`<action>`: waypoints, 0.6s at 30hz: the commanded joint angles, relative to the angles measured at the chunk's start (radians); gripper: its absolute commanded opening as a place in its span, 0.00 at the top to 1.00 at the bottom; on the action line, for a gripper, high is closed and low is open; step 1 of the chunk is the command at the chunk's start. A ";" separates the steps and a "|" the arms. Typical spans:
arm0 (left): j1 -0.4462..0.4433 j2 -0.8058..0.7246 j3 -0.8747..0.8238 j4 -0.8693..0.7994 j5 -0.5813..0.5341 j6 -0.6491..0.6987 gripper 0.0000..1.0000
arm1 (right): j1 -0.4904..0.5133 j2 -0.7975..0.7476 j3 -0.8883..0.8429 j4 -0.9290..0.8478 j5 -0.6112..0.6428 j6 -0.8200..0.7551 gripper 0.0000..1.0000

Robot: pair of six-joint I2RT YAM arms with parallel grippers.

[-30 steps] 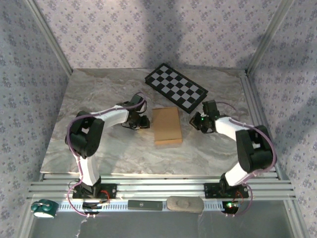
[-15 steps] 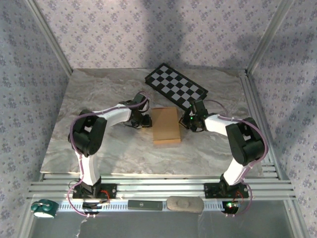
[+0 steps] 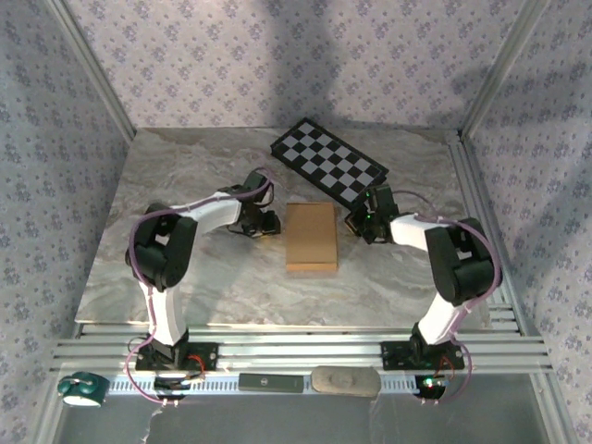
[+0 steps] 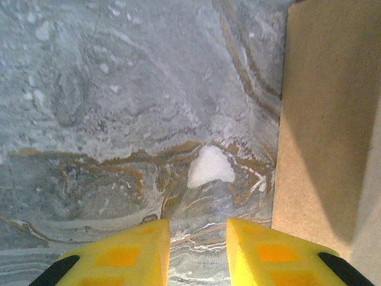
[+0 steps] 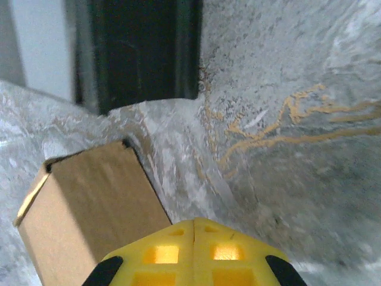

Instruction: Fold the paper box

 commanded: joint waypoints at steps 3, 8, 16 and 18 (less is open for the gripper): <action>-0.005 0.045 0.054 0.012 0.062 0.013 0.69 | 0.045 0.113 0.090 0.125 -0.015 0.153 1.00; -0.033 0.068 0.069 0.027 0.088 0.015 0.69 | 0.111 0.117 0.061 0.225 -0.042 0.229 1.00; -0.057 0.074 0.049 0.061 0.094 -0.008 0.70 | 0.146 0.111 -0.033 0.468 -0.127 0.392 1.00; -0.056 0.078 0.045 0.062 0.088 -0.010 0.70 | 0.160 0.105 -0.055 0.521 -0.137 0.438 1.00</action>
